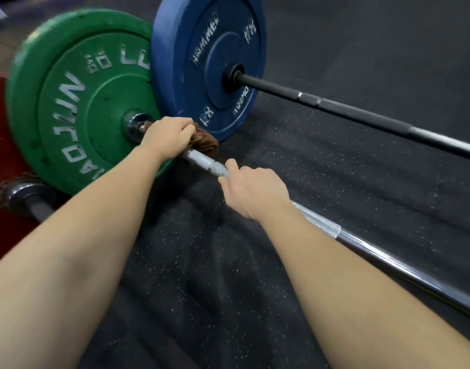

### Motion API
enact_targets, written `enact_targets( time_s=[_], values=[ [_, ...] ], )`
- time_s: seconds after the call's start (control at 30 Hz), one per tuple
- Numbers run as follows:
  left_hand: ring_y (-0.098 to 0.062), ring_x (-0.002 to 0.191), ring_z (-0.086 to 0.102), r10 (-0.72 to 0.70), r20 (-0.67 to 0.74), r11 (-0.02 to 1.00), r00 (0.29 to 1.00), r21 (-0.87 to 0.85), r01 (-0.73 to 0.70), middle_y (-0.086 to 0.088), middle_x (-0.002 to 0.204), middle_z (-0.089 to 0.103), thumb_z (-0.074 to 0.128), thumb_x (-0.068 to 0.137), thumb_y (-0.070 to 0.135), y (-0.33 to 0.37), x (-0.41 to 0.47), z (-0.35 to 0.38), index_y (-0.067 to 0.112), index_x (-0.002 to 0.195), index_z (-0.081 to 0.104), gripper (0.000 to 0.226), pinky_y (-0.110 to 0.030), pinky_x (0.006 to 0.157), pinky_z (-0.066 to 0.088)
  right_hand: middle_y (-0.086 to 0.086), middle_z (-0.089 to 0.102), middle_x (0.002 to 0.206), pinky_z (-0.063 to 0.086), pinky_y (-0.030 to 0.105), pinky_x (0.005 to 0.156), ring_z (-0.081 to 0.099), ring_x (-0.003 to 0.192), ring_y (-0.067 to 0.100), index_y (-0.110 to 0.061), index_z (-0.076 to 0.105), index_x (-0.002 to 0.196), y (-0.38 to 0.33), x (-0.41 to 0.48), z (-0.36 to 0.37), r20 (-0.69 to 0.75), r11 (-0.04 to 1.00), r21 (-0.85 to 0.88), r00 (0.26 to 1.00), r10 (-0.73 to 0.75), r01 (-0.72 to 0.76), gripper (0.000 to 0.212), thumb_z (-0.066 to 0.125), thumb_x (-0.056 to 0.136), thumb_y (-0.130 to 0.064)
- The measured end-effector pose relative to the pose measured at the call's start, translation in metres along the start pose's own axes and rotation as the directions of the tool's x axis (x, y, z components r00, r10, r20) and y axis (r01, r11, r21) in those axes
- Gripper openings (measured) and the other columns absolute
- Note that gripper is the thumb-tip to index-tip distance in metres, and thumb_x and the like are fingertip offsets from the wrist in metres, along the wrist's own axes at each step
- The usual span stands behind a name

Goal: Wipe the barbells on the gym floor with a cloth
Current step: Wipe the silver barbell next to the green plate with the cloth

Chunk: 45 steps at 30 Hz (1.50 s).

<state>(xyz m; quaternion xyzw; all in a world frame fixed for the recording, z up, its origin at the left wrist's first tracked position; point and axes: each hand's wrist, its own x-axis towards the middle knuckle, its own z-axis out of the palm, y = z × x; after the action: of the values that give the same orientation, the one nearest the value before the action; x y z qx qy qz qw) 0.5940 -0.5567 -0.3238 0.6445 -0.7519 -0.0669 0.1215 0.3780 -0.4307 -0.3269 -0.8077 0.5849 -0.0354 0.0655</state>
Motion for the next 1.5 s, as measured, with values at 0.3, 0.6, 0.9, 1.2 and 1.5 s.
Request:
enact_targets(
  time_s=[0.3, 0.6, 0.9, 1.2, 1.5],
  values=[
    [-0.035, 0.104, 0.060, -0.028, 0.068, 0.995, 0.997, 0.097, 0.021, -0.004, 0.106, 0.073, 0.034, 0.080, 0.043, 0.013, 0.003, -0.001, 0.026, 0.078, 0.068, 0.038, -0.041, 0.084, 0.043, 0.003, 0.053, 0.085, 0.033, 0.040, 0.062, 0.034, 0.053, 0.022, -0.017, 0.036, 0.098, -0.002, -0.002, -0.004, 0.017, 0.997, 0.063, 0.999, 0.048, -0.049, 0.030, 0.029, 0.107, -0.044],
    [-0.028, 0.083, 0.056, 0.097, -0.026, 0.987, 0.995, -0.129, -0.100, 0.003, 0.071, 0.062, 0.037, 0.080, 0.037, 0.067, -0.037, 0.029, 0.025, 0.061, 0.045, 0.024, -0.043, 0.072, 0.040, 0.006, 0.068, 0.103, 0.038, 0.039, 0.065, 0.052, 0.073, 0.029, -0.017, 0.043, 0.096, -0.003, -0.002, -0.005, 0.013, 0.991, 0.122, 0.998, 0.059, -0.060, 0.028, 0.034, 0.104, -0.042],
    [-0.023, 0.065, 0.045, 0.067, -0.170, 0.959, 0.983, -0.261, -0.111, 0.007, 0.050, 0.044, 0.046, 0.081, 0.029, 0.064, -0.034, 0.035, 0.038, 0.052, 0.050, 0.030, -0.039, 0.061, 0.029, 0.001, 0.065, 0.106, 0.040, 0.039, 0.064, 0.065, 0.082, 0.028, -0.019, 0.048, 0.114, 0.018, -0.027, -0.001, 0.006, 0.999, -0.030, 0.999, 0.046, -0.045, 0.043, 0.028, 0.106, -0.057],
    [-0.029, 0.077, 0.056, 0.053, -0.118, 0.977, 0.992, -0.199, -0.076, 0.005, 0.064, 0.058, 0.041, 0.082, 0.032, 0.068, -0.034, 0.030, 0.026, 0.051, 0.045, 0.031, -0.042, 0.068, 0.039, -0.005, 0.043, 0.066, 0.033, 0.035, 0.052, 0.046, 0.058, 0.026, -0.020, 0.033, 0.095, 0.081, -0.113, -0.012, 0.053, 0.967, -0.182, 0.980, 0.190, -0.178, 0.058, 0.016, 0.096, -0.075],
    [-0.031, 0.089, 0.059, 0.084, 0.056, 0.996, 0.995, -0.022, -0.083, 0.001, 0.085, 0.067, 0.034, 0.083, 0.037, 0.079, -0.033, 0.027, 0.020, 0.069, 0.059, 0.033, -0.044, 0.075, 0.040, -0.010, 0.001, 0.047, 0.006, 0.017, 0.045, -0.003, 0.037, 0.009, -0.015, 0.030, 0.070, 0.082, -0.116, 0.013, -0.312, 0.989, -0.051, 0.943, 0.116, -0.139, 0.061, 0.066, 0.084, -0.062]
  ],
)
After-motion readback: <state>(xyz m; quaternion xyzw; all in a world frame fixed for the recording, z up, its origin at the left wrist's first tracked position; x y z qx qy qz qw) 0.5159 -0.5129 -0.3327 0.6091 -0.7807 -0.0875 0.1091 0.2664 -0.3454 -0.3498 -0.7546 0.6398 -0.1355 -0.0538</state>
